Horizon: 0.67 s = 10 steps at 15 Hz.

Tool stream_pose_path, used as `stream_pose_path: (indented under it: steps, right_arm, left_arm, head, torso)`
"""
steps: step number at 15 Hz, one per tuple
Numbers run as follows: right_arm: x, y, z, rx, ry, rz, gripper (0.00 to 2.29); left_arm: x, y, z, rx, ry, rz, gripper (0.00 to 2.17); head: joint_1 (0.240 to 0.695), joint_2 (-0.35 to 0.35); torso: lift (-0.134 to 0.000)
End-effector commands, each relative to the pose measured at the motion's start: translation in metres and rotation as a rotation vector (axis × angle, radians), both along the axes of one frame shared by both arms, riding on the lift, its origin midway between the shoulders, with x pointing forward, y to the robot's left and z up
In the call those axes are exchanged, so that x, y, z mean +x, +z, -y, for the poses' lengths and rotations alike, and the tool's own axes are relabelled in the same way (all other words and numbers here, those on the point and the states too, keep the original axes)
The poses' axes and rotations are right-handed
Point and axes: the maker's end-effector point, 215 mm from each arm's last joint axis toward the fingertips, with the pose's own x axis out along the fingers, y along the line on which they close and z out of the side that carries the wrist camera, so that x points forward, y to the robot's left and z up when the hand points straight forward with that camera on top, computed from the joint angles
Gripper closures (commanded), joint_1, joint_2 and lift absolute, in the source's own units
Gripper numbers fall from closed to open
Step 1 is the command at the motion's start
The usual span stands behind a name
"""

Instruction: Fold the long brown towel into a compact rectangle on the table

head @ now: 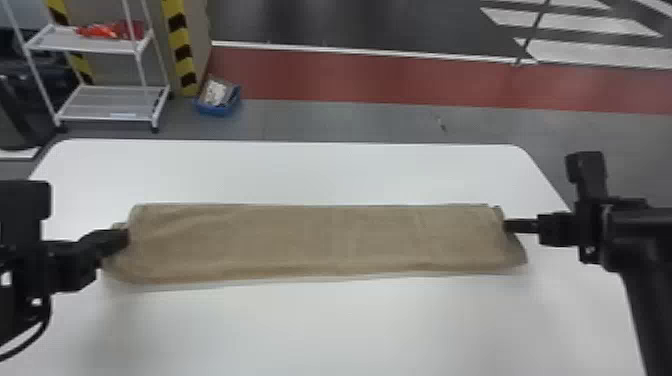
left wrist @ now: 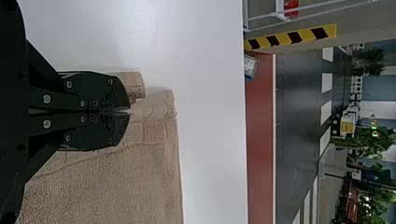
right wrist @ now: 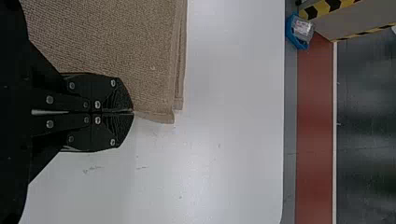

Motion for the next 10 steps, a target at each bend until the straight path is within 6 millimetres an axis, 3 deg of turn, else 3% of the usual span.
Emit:
stream_pose_path:
  steps: [1, 7, 10]
  right_arm:
    - [-0.002, 0.000, 0.000, 0.000, 0.004, 0.005, 1.66]
    - [0.001, 0.023, 0.003, -0.013, 0.011, 0.111, 1.66]
    - [0.015, 0.036, -0.003, -0.044, 0.043, 0.192, 1.66]
  left_arm:
    - [0.000, 0.002, 0.000, -0.001, 0.000, 0.003, 1.20]
    - [-0.002, 0.006, 0.000, -0.009, 0.002, 0.012, 1.20]
    - [-0.001, 0.012, 0.001, -0.014, -0.002, 0.023, 1.20]
  head:
    - [0.695, -0.125]
    - [0.695, -0.124]
    - [0.695, -0.128]
  torso:
    - [-0.124]
    - [-0.124]
    - [-0.124]
